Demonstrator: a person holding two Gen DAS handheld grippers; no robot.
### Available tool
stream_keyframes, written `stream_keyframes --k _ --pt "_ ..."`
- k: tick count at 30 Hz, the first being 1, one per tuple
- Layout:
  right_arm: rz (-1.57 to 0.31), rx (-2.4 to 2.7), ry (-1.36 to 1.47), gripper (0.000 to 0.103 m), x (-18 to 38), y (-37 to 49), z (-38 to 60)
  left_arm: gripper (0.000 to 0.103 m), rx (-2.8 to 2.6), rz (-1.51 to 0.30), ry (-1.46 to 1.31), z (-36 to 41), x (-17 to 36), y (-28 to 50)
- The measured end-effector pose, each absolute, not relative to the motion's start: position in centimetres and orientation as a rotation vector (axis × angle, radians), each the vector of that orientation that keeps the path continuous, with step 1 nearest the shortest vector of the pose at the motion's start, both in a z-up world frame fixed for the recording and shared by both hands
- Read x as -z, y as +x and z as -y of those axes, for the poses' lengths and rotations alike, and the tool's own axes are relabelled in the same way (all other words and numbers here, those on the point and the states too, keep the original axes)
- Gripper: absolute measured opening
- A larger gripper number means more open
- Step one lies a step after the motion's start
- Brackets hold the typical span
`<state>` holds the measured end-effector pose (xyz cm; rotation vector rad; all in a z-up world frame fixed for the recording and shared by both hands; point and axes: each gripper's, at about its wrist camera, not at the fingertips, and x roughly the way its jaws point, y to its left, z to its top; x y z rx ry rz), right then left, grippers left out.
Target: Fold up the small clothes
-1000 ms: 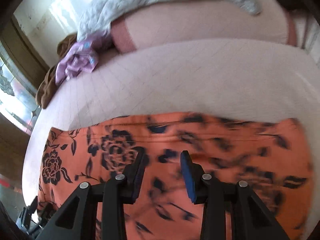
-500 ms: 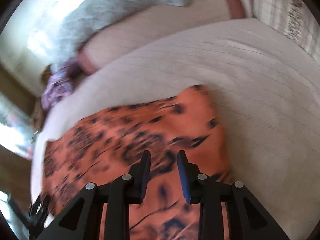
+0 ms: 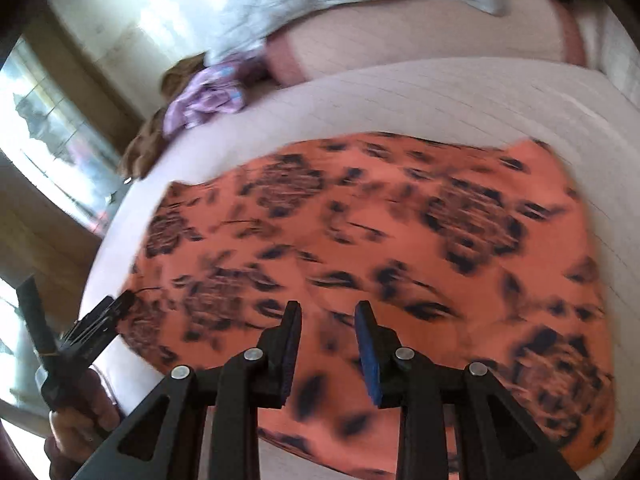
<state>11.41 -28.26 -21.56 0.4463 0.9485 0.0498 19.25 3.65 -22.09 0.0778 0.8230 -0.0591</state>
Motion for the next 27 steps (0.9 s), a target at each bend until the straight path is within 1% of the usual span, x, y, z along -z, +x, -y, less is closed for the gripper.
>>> stream_keyframes --k 2,3,4,6,8,12,14,18,22,23,27 --pt "-1.006 -0.125 0.433 0.031 22.6 12.8 26.0 0.065 0.059 -0.887 0.093 -3.6 23.2 20.0" --pt "-1.066 -0.144 0.41 0.032 23.6 13.5 24.9 0.065 0.068 -0.915 0.1 -3.4 23.8 20.3" --pt "-1.091 -0.122 0.363 0.031 24.2 14.0 24.0 0.065 0.07 -0.913 0.096 -3.4 23.7 20.3" --pt "-1.052 -0.122 0.32 0.031 23.0 15.1 22.9 0.065 0.077 -0.904 0.103 -3.2 23.4 20.4" --pt "-1.021 -0.172 0.387 0.031 21.9 16.7 22.5 0.065 0.081 -0.905 0.061 -3.6 23.1 20.6" --pt "-1.009 -0.237 0.358 0.031 20.2 21.1 19.4 0.065 0.053 -0.844 0.008 -4.8 21.6 21.0" --pt "-1.014 -0.271 0.328 0.031 19.9 24.1 16.6 0.065 0.046 -0.85 0.011 -5.0 21.8 21.2" --pt "-1.034 -0.314 0.37 0.031 20.9 29.4 13.2 0.065 0.082 -0.935 0.012 -4.6 23.3 22.5" --pt "-1.127 -0.29 0.401 0.031 25.3 33.5 10.8 0.064 0.091 -0.929 0.009 -4.5 23.3 22.6" --pt "-1.096 -0.283 0.4 0.031 25.1 33.4 10.9 0.063 0.095 -0.928 -0.006 -4.7 23.3 22.8" --pt "-1.077 -0.282 0.466 0.031 23.8 32.3 12.4 0.063 0.078 -0.884 -0.015 -5.4 22.6 22.4"
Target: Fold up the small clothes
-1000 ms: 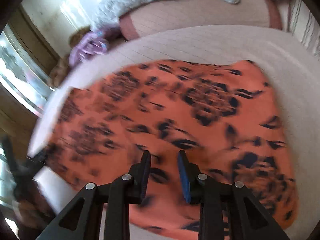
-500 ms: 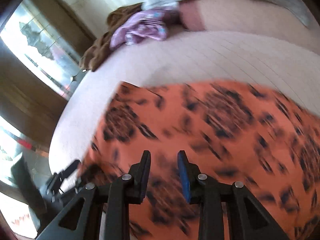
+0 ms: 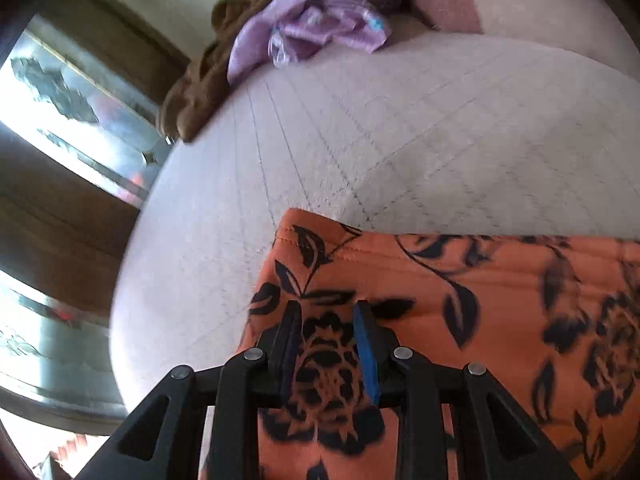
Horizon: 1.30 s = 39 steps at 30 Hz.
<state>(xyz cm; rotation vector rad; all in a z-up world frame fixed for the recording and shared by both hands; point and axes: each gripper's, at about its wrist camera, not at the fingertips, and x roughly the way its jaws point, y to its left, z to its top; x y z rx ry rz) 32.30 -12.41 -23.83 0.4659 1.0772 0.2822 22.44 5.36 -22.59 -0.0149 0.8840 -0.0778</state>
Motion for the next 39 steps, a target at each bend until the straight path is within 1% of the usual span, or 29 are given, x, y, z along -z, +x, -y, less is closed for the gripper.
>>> stream_keyframes --k 4,7,10,15,17,18,19,23,27,30,32,38,39 --pt "-1.005 -0.285 0.443 0.031 21.3 27.6 15.9 0.063 0.07 -0.87 -0.014 -5.4 22.2 21.7" --pt "-0.993 -0.265 0.448 0.031 20.3 22.4 20.1 0.063 0.055 -0.849 -0.004 -5.6 22.0 21.2" --pt "-0.988 -0.242 0.448 0.031 19.9 17.7 22.1 0.063 0.04 -0.825 0.047 -5.2 21.9 19.8" --pt "-0.992 -0.224 0.455 0.031 21.0 11.4 23.6 0.064 0.028 -0.827 0.115 -4.5 22.9 19.5" --pt "-1.089 -0.196 0.44 0.03 23.7 10.1 23.6 0.064 0.046 -0.841 0.121 -4.5 23.2 19.4" --pt "-1.087 -0.202 0.462 0.03 24.8 9.2 24.0 0.064 0.054 -0.843 0.109 -4.7 23.2 19.4" --pt "-1.047 -0.213 0.489 0.03 24.7 8.5 24.4 0.064 0.063 -0.846 0.09 -5.0 23.1 19.3" --pt "-0.998 -0.211 0.588 0.03 23.9 7.1 26.2 0.064 0.083 -0.824 0.022 -6.3 22.3 18.1" --pt "-0.922 -0.216 0.585 0.03 23.2 5.7 27.7 0.064 0.08 -0.755 0.079 -6.0 21.7 16.4" --pt "-0.942 -0.176 0.626 0.03 25.0 5.5 29.2 0.065 0.076 -0.839 0.14 -5.2 23.8 16.8" --pt "-0.948 -0.181 0.683 0.03 26.1 5.0 29.8 0.065 0.076 -0.858 0.13 -5.2 24.2 17.1" --pt "-0.905 -0.205 0.687 0.03 24.9 4.8 30.0 0.065 0.068 -0.882 0.027 -6.6 23.7 16.3" --pt "-0.896 -0.212 0.703 0.031 24.8 4.7 30.1 0.065 0.063 -0.884 0.015 -6.7 23.6 15.7"
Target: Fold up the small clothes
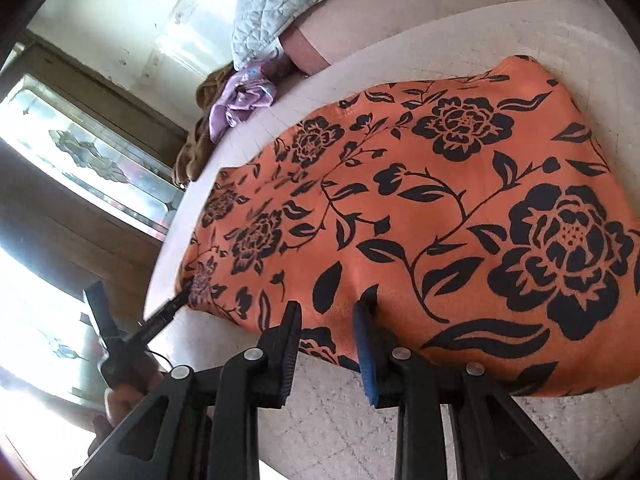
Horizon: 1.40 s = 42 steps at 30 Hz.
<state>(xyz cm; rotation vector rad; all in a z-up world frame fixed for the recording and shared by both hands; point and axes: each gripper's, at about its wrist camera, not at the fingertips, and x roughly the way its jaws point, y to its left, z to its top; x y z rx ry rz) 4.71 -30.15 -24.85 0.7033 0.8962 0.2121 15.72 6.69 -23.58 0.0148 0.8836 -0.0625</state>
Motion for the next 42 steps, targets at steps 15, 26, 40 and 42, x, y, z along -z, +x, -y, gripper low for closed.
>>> stream_keyframes --k 15,26,40,42 --pt "-0.789 -0.282 0.734 0.031 22.6 4.5 30.4 0.069 0.038 -0.682 0.287 0.3 17.6 9.6" --pt "-0.749 -0.299 0.765 0.031 21.7 3.9 31.2 0.069 0.082 -0.615 0.28 4.3 14.1 8.0" --pt "-0.751 -0.334 0.764 0.031 21.4 3.6 30.7 0.071 0.064 -0.661 0.255 5.1 14.9 8.1" --pt "-0.754 -0.329 0.769 0.031 21.5 3.6 30.8 0.071 0.061 -0.663 0.258 5.0 15.1 8.2"
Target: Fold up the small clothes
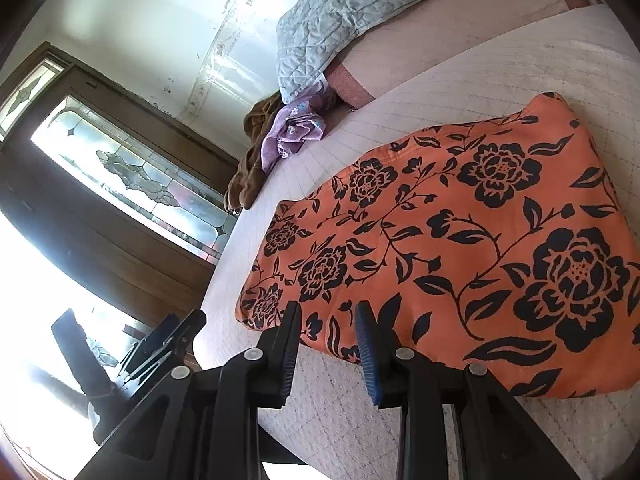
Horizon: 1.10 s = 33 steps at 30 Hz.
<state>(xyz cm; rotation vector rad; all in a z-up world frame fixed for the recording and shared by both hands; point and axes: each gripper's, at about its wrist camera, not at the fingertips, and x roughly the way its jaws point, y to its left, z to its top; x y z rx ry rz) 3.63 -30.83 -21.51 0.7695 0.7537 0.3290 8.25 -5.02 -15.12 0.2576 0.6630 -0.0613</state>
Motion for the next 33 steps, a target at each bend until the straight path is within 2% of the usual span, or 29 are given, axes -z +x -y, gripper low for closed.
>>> stream_keyframes --k 10,21,23,27,33 --pt "-0.794 -0.318 0.757 0.031 22.4 4.2 30.3 0.071 0.048 -0.712 0.249 4.5 17.0 9.8" --pt "-0.902 -0.259 0.738 0.031 25.0 6.0 29.4 0.071 0.012 -0.932 0.246 3.8 23.9 15.0" --pt "-0.965 -0.235 0.746 0.03 26.5 6.7 29.3 0.071 0.023 -0.925 0.213 3.3 23.6 14.9" --pt "-0.931 -0.245 0.777 0.03 26.2 6.5 29.9 0.071 0.022 -0.921 0.159 1.4 22.4 14.3" --pt "-0.929 -0.255 0.772 0.031 25.8 6.2 29.9 0.071 0.002 -1.001 -0.093 -3.7 21.8 14.2"
